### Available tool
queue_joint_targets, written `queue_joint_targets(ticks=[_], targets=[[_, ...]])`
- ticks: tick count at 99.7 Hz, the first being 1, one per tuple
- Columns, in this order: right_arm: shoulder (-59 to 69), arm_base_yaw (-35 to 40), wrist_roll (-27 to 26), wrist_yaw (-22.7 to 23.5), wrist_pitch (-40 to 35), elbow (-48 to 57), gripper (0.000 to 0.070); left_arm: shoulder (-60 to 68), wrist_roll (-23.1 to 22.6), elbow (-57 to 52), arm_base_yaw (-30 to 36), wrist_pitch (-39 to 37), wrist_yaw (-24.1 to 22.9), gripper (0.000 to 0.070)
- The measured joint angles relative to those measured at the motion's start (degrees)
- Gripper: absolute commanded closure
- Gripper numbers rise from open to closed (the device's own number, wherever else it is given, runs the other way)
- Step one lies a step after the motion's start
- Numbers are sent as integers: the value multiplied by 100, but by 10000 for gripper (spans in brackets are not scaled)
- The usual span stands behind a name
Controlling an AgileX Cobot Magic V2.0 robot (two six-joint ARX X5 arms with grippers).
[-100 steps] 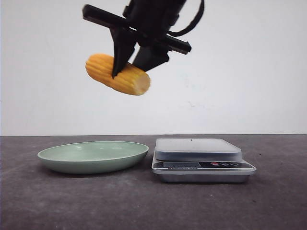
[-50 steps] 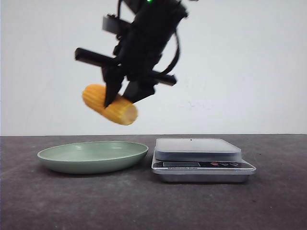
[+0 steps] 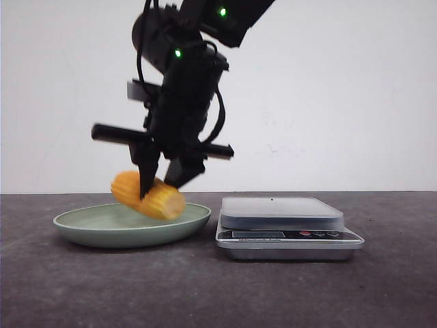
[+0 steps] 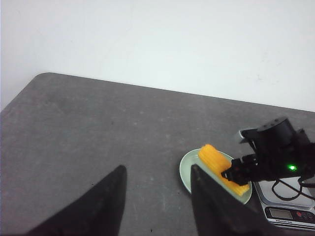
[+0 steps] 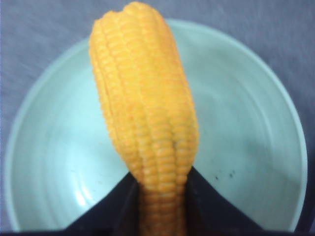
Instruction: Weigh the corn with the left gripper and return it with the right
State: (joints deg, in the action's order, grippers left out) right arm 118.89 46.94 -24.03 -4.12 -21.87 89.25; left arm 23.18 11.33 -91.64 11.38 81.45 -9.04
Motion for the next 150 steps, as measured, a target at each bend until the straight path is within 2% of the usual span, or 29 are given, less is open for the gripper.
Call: queue_joint_targets(ticks=[5,10,20,37,60,78,110,118,139,150], targets=[[39,-7,-46,-11,-37,0,314,0,0,0,0,0,-2,459],[50,-4,-72,-17,-11,0,273,-2,2,0,0,0,-2,459],[50,20,-133,15,227,2,271,-2,2,0,0,0,-2,459],[22,33,-181,461,498,31,270,-2,2,0,0,0,-2,459],[-599,-28,-87,310,160,315,237,0,0,0,0,0,-2,459],[-1609,-278,404,-68,-527,415,237,-2,2,0,0,0,-2,459],[-4074,-1008,1338,-634,-2312,415,236,-2,2,0,0,0,-2,459],[-4795,-1080,1482,-721,-2693,437,236,-2,2,0,0,0,-2,459],[-6653,-1102,1738,-1344,-3700,437,236,-2,2,0,0,0,-2,459],[-7519,-1102,1757,-1416,-4385,461,235,-2,2,0,0,0,-2,459]])
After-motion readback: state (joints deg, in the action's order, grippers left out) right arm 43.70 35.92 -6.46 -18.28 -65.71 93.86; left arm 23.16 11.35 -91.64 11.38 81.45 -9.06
